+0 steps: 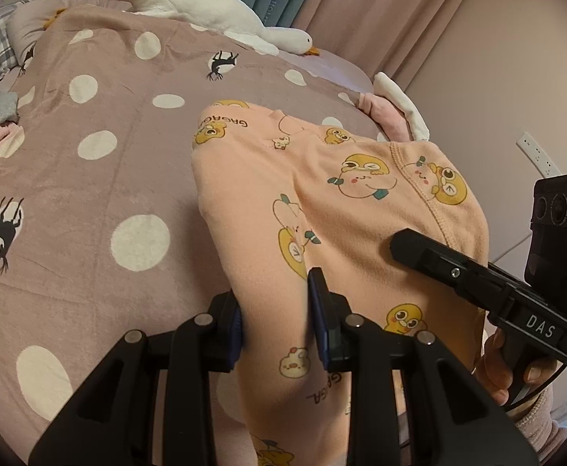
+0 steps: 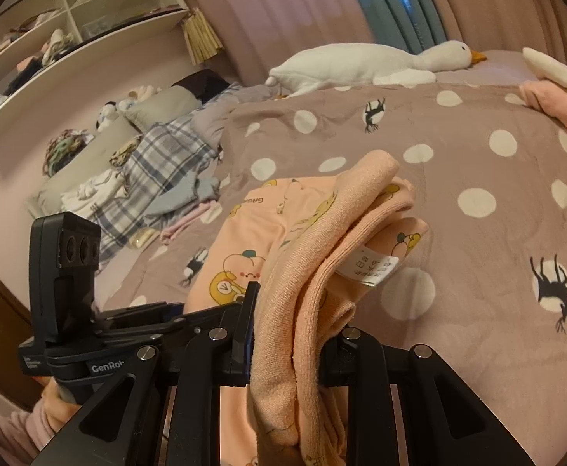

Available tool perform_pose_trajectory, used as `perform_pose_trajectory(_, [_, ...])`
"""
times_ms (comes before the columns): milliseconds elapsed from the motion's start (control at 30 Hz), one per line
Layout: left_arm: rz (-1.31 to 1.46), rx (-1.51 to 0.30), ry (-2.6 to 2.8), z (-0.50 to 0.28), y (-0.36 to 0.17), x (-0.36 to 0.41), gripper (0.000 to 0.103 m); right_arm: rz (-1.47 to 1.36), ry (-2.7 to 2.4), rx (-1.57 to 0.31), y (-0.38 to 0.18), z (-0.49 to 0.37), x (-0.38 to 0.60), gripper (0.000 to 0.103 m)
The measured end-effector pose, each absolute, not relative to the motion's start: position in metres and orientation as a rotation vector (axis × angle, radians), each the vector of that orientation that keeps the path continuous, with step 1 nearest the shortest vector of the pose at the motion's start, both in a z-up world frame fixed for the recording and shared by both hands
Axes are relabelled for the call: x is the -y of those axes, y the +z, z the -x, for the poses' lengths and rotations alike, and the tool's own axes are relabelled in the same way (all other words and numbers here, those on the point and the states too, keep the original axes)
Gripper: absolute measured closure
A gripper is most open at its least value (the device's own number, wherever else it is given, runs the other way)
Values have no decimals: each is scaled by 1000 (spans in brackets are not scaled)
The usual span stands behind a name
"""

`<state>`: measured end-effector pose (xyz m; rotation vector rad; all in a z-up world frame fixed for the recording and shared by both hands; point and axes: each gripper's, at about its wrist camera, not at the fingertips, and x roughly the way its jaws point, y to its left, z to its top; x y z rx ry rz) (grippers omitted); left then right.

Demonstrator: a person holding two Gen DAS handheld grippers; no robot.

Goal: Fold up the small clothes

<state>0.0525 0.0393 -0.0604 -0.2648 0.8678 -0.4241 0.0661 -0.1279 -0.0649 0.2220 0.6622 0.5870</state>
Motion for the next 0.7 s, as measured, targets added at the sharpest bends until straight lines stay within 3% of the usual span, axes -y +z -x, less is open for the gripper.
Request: perform_pose_trajectory(700, [238,-859,-376,-93,-60,-56,75,-209,596,-657,-61,-96,105,78])
